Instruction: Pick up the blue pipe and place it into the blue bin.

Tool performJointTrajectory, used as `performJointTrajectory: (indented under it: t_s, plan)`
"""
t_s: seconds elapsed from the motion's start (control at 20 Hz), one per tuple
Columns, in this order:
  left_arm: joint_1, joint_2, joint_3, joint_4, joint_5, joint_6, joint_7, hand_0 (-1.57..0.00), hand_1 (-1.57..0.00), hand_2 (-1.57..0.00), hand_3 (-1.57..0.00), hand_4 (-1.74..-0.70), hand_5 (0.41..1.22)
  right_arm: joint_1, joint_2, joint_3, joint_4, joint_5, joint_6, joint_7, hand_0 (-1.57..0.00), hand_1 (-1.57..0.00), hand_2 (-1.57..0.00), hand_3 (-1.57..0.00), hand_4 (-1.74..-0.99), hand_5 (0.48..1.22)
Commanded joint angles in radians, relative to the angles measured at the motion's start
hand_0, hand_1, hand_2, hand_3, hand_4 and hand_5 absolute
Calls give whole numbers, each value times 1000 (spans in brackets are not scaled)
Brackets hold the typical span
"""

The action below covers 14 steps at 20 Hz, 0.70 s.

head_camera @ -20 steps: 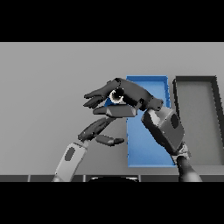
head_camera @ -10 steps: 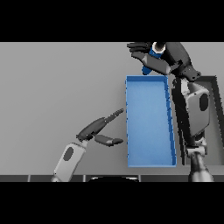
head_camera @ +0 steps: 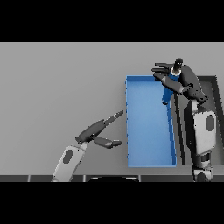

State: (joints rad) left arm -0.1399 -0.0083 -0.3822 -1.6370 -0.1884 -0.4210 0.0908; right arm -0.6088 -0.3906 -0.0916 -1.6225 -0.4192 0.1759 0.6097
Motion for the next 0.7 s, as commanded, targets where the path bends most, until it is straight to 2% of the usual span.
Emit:
performJointTrajectory:
  t_s: [0.0, 0.15, 0.3, 0.35, 0.45, 0.55, 0.6, 0.65]
  plan:
    - [6, -8, -8, -2, -2, 2, 13, 1, 1, 1, 1, -879, 425, 40, -15, 28, -13, -6, -38, 0, -1571, -1571, -1571, -1571, -1741, 1221]
    - [8, -6, -10, 0, -5, 2, 14, 1, 1, 1, 1, -882, 427, 136, -91, 111, -35, -20, -145, 0, -1571, -1571, -1571, -1571, -1741, 1221]
    - [5, -4, -6, 4, -4, 3, 17, 1, 1, 1, 1, -888, 422, 209, -192, 243, -46, -60, -304, 0, -1571, -1571, -1571, -1521, -1741, 1221]
    - [2, -4, -6, 0, -1, 0, 25, 1, 1, 1, 1, -887, 420, 213, -218, 297, -46, -76, -361, 0, -1571, -1571, -1571, -1255, -1741, 1221]
    - [21, 3, -12, -22, -1, 0, 13, 1, 1, 1, 1, -885, 420, 207, -292, 390, -15, -103, -435, 0, -1571, -1571, -1571, -1024, -1741, 1221]
    - [11, 0, -10, -19, 0, -1, 31, 1, 1, 1, 1, -883, 421, 183, -332, 473, 5, -120, -517, -7, -1571, -1548, -1571, -847, -1741, 1221]
    - [6, 5, -5, -19, 3, -3, 35, 1, 1, 1, 1, -882, 421, 177, -339, 489, 20, -125, -522, -16, -1465, -1336, -1339, -788, -1678, 1221]
    - [6, 7, -7, -5, -10, 1, 26, 1, 1, 1, 1, -881, 422, 168, -344, 521, 25, -119, -539, -16, -1172, -1069, -1071, -630, -1592, 1221]
